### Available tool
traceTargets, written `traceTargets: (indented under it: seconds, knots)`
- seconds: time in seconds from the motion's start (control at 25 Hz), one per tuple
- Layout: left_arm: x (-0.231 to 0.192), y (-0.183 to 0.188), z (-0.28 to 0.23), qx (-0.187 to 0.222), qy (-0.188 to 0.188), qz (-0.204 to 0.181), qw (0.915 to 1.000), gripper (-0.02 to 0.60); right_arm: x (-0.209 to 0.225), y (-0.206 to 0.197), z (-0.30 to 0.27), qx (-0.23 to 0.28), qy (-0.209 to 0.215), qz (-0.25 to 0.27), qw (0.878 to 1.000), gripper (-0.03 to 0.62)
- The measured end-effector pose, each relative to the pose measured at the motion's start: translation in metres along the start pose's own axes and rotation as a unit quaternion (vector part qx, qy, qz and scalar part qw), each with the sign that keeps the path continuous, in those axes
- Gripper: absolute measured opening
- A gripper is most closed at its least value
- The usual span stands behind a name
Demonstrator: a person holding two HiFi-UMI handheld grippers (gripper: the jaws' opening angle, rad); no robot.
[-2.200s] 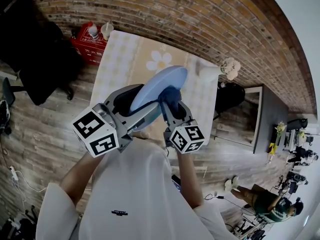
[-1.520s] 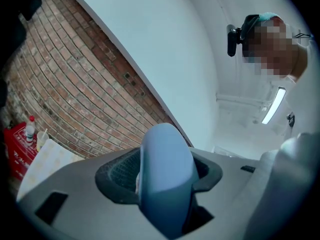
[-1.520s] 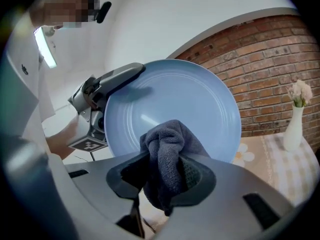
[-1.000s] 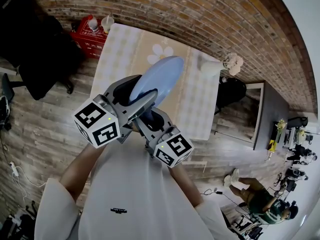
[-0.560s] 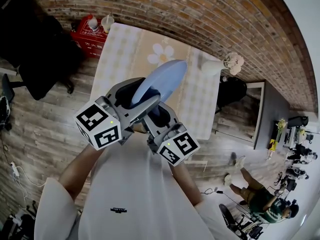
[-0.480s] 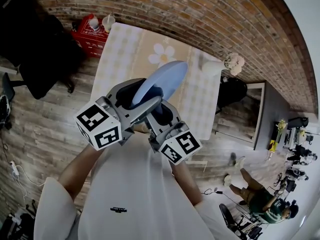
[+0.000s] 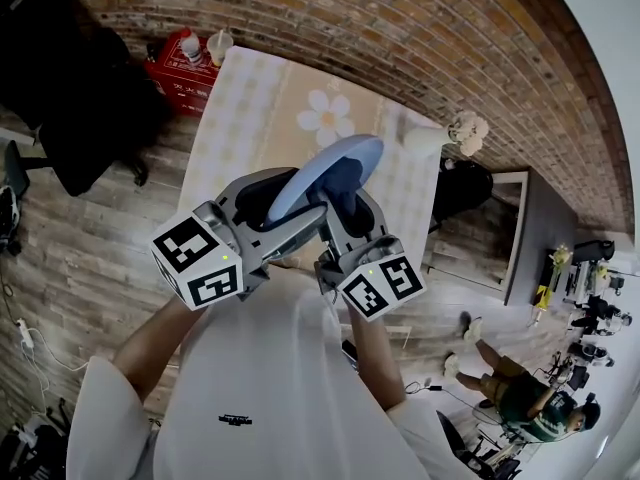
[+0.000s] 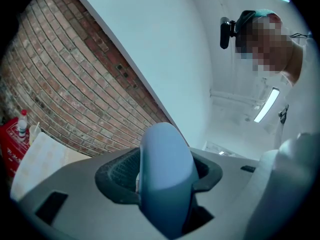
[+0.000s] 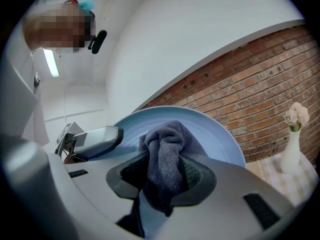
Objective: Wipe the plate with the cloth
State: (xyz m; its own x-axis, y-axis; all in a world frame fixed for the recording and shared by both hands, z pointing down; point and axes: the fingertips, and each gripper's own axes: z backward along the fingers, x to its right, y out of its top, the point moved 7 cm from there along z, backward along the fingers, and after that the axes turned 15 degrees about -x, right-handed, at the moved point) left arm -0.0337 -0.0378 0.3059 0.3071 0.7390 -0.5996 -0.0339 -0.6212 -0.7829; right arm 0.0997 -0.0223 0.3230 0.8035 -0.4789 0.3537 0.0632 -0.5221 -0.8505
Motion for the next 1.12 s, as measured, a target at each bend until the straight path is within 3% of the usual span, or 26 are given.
traceTargets:
  seconds: [0.36,0.72,1.12]
  knots:
    - [0.011,-0.001,-0.006,-0.01,-0.017,-0.008,0.9998,0.241,0.031,0.002,0.016,0.022,-0.042,-0.027,0.999,0.143]
    - [0.01,0.007,-0.007,0.013,-0.037,0.021,0.999,0.241,0.052,-0.015,0.024,0.006,-0.079,-0.052,0.995,0.143]
    - [-0.002,0.021,-0.007,0.033,-0.032,0.038,0.9982,0.241,0.042,-0.045,0.016,-0.05,-0.053,-0.036,0.997,0.143]
